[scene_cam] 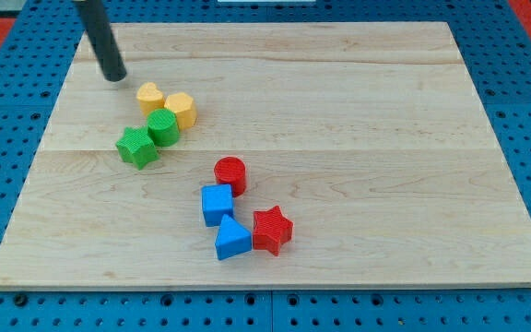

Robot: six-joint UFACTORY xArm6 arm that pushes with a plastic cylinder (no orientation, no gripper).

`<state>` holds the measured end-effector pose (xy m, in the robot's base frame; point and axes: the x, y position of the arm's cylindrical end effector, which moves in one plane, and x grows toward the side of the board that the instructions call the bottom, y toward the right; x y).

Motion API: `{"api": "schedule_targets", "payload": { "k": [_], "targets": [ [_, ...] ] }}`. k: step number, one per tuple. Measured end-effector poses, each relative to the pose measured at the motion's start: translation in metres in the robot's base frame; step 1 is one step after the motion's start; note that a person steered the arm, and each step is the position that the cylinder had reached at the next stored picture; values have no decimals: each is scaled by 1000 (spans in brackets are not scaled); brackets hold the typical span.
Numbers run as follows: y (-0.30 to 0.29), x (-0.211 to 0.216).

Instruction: Push yellow hexagon above green circle

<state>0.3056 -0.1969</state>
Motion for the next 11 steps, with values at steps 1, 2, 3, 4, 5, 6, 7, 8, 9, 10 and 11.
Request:
{"api": "schedule_targets", "payload": {
  "k": [1, 2, 3, 4, 5, 6, 7, 8, 9, 10, 11],
  "targets": [
    [35, 19],
    [37, 57],
    [31, 55],
    [23, 11],
    [58, 10],
    [77, 35],
    [109, 49],
    [116, 58],
    [125, 61],
    [123, 57],
    [102, 44]
  ]
}}
